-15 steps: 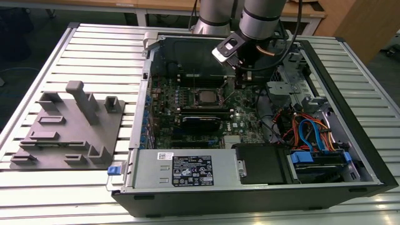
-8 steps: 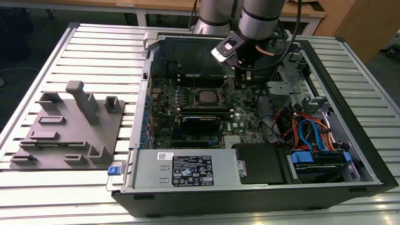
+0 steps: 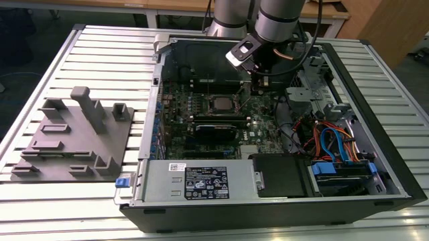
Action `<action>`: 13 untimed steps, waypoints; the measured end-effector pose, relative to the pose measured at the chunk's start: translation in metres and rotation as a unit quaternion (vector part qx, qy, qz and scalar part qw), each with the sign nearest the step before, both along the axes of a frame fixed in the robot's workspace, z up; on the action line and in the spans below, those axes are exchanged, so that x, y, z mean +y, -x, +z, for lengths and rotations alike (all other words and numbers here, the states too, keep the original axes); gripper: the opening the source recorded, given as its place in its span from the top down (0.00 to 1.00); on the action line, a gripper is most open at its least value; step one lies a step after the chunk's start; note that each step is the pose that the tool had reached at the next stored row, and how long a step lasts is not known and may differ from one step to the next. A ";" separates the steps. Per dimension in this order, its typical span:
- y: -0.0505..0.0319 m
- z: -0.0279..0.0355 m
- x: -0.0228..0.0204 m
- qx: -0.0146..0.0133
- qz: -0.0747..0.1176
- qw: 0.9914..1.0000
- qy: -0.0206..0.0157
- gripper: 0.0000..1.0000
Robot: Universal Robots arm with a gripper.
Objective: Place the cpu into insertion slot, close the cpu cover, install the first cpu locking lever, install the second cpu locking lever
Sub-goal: 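Close the cpu cover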
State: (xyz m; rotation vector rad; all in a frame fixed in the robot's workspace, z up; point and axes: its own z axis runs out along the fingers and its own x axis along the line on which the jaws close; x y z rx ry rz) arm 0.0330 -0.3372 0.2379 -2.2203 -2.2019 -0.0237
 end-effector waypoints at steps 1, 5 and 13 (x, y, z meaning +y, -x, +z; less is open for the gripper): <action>0.0002 0.0000 0.0000 0.000 0.000 1.000 0.000 0.89; 0.0010 0.0000 0.0000 0.000 0.000 1.000 0.000 0.89; 0.0027 -0.0001 0.0000 0.000 0.000 1.000 0.000 0.89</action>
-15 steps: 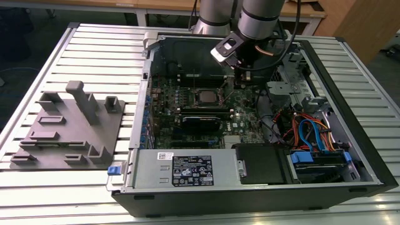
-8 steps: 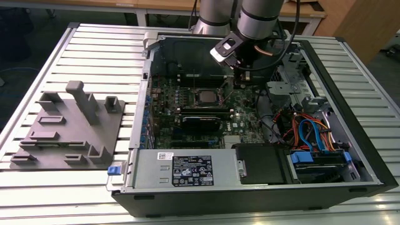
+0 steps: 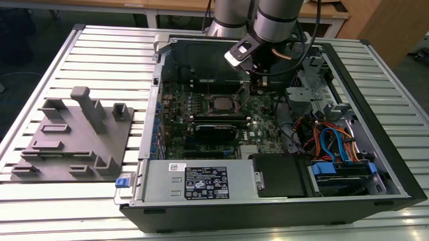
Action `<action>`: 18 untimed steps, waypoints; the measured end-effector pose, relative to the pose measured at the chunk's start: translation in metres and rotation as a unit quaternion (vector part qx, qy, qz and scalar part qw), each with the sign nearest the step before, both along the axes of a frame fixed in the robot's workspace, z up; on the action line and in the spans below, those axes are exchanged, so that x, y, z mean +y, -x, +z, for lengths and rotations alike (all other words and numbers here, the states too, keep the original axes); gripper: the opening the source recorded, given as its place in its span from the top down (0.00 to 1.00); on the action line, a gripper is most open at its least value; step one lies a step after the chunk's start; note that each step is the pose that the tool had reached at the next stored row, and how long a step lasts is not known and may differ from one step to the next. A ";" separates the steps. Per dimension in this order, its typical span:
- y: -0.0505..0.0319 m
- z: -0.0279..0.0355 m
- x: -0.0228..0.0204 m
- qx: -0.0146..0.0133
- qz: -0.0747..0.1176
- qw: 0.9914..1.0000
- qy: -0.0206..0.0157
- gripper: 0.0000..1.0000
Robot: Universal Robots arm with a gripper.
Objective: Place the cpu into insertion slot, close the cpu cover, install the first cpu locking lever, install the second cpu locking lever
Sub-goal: 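Close the cpu cover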
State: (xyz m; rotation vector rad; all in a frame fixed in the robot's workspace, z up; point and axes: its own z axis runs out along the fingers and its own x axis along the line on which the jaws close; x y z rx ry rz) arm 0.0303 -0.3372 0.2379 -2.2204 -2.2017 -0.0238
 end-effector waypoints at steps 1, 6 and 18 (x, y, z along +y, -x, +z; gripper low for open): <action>0.0002 0.0000 0.0000 0.000 0.000 1.000 0.000 0.89; 0.0009 0.0000 0.0000 0.000 0.000 1.000 0.000 0.89; 0.0068 -0.0001 0.0000 0.000 0.000 1.000 0.000 0.89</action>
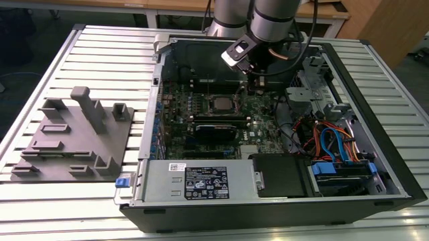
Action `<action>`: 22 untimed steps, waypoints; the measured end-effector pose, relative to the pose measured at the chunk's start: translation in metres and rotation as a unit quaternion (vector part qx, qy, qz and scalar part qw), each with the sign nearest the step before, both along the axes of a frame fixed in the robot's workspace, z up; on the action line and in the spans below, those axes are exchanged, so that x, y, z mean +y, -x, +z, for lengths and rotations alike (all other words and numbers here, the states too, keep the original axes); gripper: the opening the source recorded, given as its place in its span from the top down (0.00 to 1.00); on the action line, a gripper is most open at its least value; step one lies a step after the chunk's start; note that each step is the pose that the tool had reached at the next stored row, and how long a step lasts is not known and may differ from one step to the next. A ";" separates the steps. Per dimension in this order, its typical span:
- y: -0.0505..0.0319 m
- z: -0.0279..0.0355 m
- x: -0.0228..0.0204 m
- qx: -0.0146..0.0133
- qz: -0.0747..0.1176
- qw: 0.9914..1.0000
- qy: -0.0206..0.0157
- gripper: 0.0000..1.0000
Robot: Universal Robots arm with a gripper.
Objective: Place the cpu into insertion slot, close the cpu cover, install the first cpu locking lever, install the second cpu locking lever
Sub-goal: 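Close the cpu cover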
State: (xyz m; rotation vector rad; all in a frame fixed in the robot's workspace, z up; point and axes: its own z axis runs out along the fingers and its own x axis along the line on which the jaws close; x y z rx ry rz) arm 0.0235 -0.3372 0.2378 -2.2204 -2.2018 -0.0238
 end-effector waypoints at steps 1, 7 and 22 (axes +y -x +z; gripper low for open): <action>0.0005 0.0000 0.0000 0.000 0.000 1.000 0.000 0.89; 0.0031 0.0000 0.0000 0.000 0.000 1.000 0.000 0.89; 0.0045 0.0050 0.0000 0.000 0.000 1.000 0.000 0.89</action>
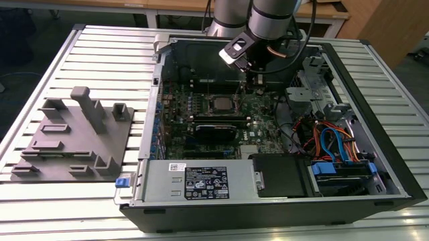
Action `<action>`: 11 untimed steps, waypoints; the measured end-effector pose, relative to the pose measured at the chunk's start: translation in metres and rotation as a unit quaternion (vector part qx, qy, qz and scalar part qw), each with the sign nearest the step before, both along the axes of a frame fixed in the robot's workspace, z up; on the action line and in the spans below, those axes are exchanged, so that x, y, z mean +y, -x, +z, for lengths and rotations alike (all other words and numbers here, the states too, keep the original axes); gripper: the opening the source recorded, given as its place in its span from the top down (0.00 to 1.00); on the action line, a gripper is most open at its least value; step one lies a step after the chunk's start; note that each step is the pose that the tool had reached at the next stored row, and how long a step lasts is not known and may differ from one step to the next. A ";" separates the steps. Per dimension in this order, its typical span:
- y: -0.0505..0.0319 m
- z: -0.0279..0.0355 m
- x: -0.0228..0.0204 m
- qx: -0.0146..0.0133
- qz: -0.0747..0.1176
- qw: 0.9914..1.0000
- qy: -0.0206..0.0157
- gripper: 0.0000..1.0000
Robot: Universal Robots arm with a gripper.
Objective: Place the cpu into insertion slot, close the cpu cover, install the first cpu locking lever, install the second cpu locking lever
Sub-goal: 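Close the cpu cover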
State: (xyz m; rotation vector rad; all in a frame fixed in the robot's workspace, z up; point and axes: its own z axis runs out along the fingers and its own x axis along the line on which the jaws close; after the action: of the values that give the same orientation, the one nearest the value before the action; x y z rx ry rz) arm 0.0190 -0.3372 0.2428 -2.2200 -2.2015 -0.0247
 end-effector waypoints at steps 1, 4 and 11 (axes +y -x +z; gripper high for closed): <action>0.0002 0.0001 0.0000 0.000 0.000 1.000 0.000 0.89; 0.0011 0.0001 -0.0001 0.000 0.000 1.000 0.000 0.89; 0.0016 0.0001 0.0000 0.000 0.000 1.000 0.000 0.89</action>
State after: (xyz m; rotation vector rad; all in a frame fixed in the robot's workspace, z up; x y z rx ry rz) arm 0.0174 -0.3372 0.2429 -2.2200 -2.2016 -0.0243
